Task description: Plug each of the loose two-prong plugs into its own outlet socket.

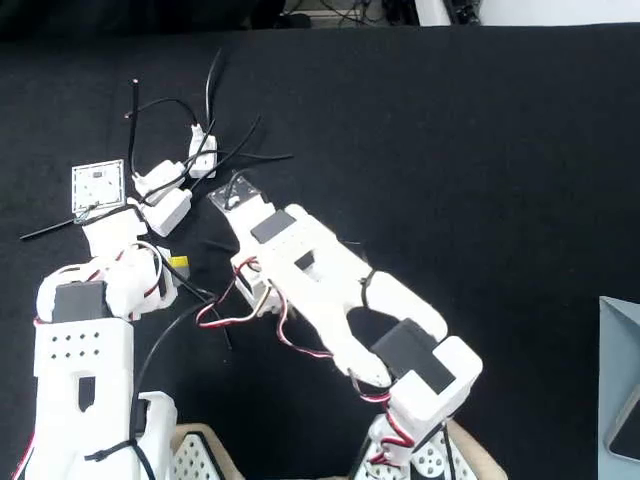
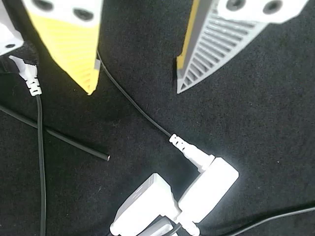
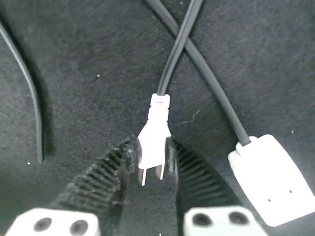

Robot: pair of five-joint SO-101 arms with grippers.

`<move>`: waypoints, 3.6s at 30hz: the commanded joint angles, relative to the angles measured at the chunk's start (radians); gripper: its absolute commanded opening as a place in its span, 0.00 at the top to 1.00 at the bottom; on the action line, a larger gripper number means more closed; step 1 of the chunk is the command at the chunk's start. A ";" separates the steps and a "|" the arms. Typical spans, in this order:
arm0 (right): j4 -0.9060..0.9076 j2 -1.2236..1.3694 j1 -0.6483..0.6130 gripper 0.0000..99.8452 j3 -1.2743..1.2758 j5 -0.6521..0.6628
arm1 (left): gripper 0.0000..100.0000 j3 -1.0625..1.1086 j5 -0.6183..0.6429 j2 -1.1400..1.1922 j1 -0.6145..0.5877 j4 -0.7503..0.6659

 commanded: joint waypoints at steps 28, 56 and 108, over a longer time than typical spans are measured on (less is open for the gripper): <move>0.181 -0.140 0.032 0.99 -0.073 0.009 | 0.75 -0.013 -0.005 -0.018 -0.005 -0.015; -0.129 -1.214 -0.078 0.99 0.469 0.106 | 0.75 0.076 0.046 -0.396 0.102 -0.034; -0.098 -1.214 0.445 0.99 0.479 0.178 | 0.71 0.211 -0.170 -0.608 0.255 -0.077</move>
